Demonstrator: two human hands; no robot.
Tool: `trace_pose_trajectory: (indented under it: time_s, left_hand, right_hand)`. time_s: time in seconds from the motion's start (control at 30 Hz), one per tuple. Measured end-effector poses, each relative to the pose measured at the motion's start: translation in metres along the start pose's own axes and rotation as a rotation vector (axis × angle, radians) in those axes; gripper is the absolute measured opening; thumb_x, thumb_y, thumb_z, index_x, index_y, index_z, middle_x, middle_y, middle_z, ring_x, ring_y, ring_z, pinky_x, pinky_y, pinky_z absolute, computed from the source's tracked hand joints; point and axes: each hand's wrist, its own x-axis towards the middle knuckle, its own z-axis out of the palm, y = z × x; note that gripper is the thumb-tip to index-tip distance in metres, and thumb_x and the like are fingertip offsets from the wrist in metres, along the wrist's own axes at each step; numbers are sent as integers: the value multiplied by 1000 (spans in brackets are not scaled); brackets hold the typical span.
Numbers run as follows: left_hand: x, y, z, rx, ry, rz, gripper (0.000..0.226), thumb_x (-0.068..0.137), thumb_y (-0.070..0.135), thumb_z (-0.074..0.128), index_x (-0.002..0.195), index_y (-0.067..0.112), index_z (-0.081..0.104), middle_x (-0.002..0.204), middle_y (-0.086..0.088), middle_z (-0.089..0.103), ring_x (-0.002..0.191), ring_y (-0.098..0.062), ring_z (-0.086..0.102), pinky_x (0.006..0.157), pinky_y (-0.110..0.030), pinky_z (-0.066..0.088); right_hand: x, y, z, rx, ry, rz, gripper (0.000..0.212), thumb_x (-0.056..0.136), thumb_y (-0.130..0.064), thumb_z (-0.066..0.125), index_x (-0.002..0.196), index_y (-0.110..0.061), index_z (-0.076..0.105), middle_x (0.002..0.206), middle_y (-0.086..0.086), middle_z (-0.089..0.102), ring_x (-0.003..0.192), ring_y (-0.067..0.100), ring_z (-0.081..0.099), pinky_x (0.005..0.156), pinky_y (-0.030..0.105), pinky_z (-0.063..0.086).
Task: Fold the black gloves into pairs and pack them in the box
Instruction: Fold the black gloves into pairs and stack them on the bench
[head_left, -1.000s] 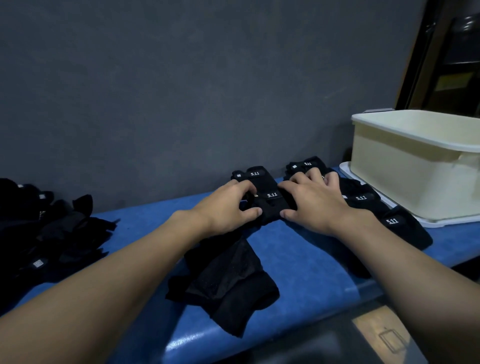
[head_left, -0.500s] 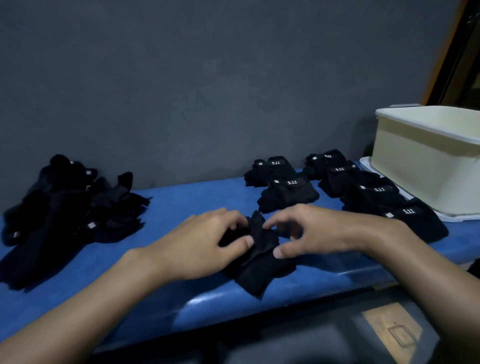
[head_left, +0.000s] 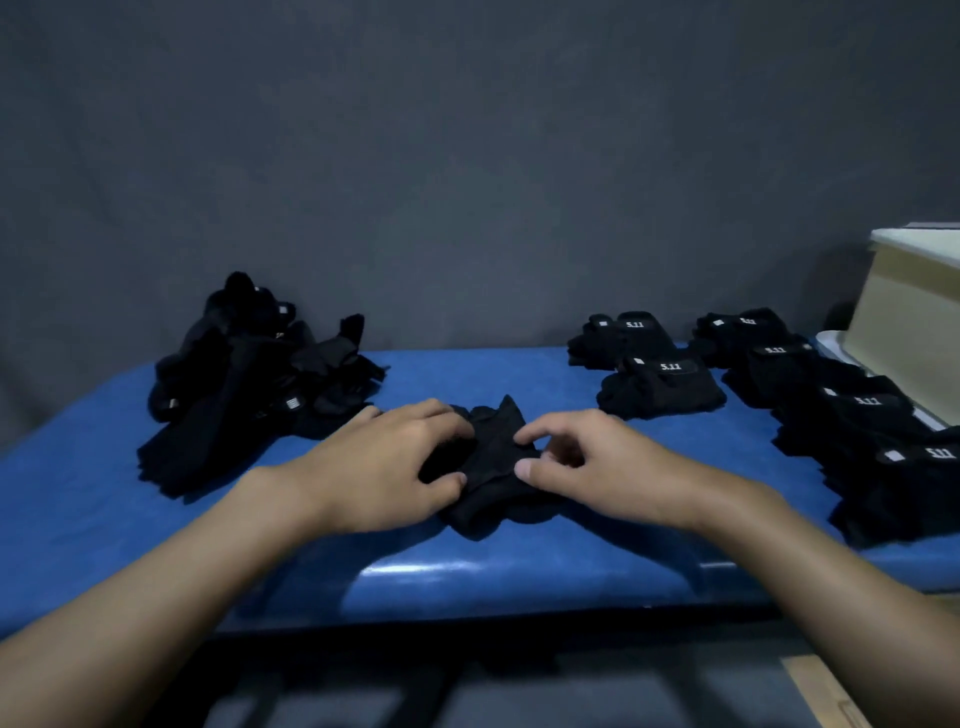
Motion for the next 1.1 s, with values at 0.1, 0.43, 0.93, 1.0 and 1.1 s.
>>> trace_pose_trajectory:
  time_s: [0.1, 0.43, 0.93, 1.0, 1.1]
  left_hand:
    - [-7, -2, -3, -129, 157, -18, 38, 93, 49, 51, 127, 34, 54, 125, 17, 55, 111, -8, 55, 100, -32, 41]
    - [-17, -9, 10, 24, 8, 5, 74, 88, 71, 43, 148, 30, 33, 147, 16, 40, 134, -7, 39, 114, -34, 25]
    - [-52, -46, -20, 9, 428, -142, 38, 92, 47, 46, 118, 28, 65, 114, 11, 55, 107, -15, 49, 95, -38, 43]
    - [-63, -58, -25, 47, 547, -241, 35, 89, 43, 46, 112, 27, 68, 109, 7, 52, 102, -20, 47, 91, -41, 44]
    - [-80, -72, -28, 99, 565, -413, 32, 90, 40, 49, 114, 29, 67, 110, 1, 48, 105, -25, 44, 91, -42, 42]
  right_hand:
    - [9, -5, 0, -79, 95, -117, 32, 84, -38, 73, 114, -28, 67, 95, -12, 57, 88, 0, 55, 85, 16, 42]
    - [25, -4, -5, -352, -333, -57, 80, 81, -61, 64, 149, -41, 28, 155, -24, 20, 144, -3, 14, 122, 39, 13]
    - [38, -41, 12, -117, 11, -202, 38, 77, -52, 67, 114, -46, 59, 110, -34, 52, 122, -6, 36, 115, 39, 26]
    - [43, -48, 24, -99, 16, -237, 31, 79, -52, 66, 109, -49, 58, 112, -32, 55, 121, -4, 38, 114, 41, 27]
    - [51, -58, 41, -66, 16, -269, 28, 81, -52, 64, 109, -47, 60, 114, -30, 56, 124, -1, 40, 114, 43, 28]
